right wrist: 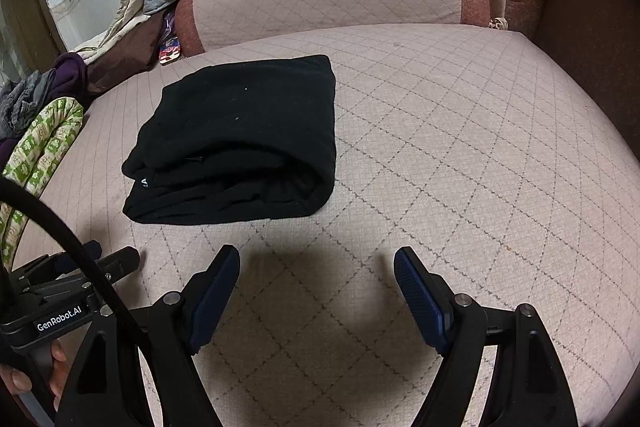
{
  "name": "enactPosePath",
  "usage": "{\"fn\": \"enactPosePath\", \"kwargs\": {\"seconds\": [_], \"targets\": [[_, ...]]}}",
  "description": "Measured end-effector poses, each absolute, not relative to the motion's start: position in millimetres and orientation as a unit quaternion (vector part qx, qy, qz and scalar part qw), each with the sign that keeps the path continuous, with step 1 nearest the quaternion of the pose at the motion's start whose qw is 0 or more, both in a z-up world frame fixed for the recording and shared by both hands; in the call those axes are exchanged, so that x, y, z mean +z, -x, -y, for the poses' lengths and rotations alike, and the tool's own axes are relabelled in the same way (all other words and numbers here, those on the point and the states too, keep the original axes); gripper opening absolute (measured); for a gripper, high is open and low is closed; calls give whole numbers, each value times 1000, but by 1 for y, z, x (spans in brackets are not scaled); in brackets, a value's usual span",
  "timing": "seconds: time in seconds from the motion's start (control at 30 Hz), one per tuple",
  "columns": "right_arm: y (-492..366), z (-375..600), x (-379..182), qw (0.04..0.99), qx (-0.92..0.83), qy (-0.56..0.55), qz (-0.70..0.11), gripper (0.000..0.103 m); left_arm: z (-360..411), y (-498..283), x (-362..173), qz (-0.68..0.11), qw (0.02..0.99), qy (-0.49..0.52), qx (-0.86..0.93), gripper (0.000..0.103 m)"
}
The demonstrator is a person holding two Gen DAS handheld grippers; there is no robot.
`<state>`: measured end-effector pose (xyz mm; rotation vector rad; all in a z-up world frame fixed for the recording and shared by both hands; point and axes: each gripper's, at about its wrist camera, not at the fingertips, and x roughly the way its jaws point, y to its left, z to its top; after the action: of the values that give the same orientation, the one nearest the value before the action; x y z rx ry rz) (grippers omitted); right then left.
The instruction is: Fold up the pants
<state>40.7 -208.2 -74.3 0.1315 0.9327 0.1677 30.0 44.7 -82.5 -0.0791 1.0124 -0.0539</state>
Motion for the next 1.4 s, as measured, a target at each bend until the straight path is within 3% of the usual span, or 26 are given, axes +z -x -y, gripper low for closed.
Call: {"fn": "enactPosePath", "kwargs": {"seconds": [0.7, 1.4], "targets": [[-41, 202, -86, 886, 50, -21, -461, 84, -47, -40, -84, -484, 874, 35, -26, 73], [-24, 195, -42, 899, 51, -29, -433, 84, -62, -36, -76, -486, 873, 47, -19, 73]]}}
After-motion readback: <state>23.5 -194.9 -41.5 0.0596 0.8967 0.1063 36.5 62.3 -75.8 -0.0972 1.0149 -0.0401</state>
